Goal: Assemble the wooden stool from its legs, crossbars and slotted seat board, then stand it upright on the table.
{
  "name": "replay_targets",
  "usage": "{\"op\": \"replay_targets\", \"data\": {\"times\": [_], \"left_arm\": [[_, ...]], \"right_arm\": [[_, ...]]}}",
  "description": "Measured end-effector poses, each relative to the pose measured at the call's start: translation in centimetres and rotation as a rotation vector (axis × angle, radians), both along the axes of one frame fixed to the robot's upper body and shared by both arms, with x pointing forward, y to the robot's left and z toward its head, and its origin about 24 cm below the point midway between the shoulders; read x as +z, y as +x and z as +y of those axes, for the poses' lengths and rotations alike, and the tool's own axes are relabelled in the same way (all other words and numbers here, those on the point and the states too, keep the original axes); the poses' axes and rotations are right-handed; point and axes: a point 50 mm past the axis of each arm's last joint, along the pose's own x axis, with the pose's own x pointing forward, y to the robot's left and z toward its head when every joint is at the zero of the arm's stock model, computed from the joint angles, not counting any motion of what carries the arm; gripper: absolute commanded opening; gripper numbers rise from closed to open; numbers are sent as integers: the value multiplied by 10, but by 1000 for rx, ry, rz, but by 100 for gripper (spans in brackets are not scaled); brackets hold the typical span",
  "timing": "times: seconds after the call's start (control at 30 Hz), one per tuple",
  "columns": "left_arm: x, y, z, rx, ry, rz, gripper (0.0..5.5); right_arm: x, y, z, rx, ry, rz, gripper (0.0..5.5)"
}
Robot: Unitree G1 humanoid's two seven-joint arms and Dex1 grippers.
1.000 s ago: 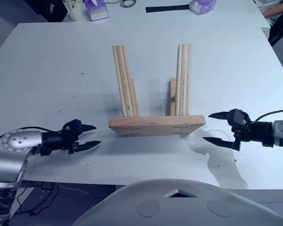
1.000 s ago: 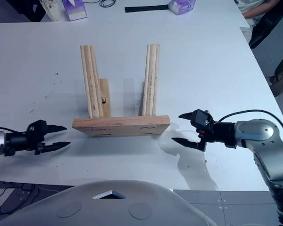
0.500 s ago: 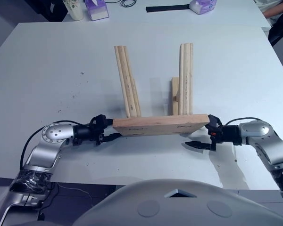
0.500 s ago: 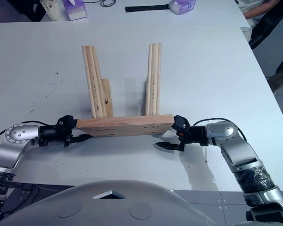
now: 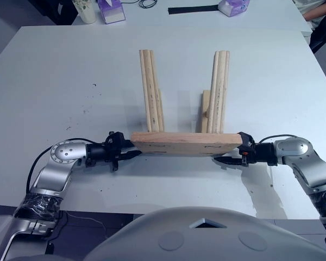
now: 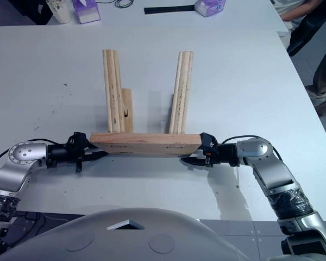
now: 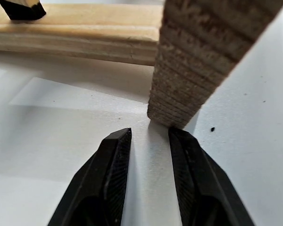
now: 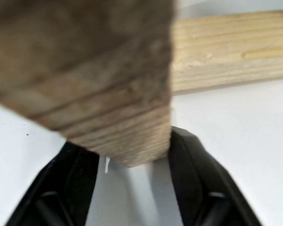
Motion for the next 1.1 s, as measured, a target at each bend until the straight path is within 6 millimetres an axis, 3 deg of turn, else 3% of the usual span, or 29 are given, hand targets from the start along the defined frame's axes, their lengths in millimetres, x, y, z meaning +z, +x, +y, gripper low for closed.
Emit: {"op": "replay_targets", "data": {"times": [0.2, 0.5, 0.73, 1.0, 1.1], "left_arm": [[1, -1, 2, 0, -10, 37, 149], [3, -3, 2, -21, -13, 68, 277], [0, 3, -10, -32, -20, 29, 277], [-2, 4, -14, -58, -15, 0, 158], [-1, 3, -13, -75, -11, 3, 151]], "right_arm": [[-1, 0, 0, 17, -11, -18, 151], [-2, 1, 1, 24, -15, -30, 148], [-2, 1, 2, 27, -14, -33, 148], [-1, 3, 4, 40, -13, -35, 146], [-1, 3, 4, 40, -13, -35, 146]]}}
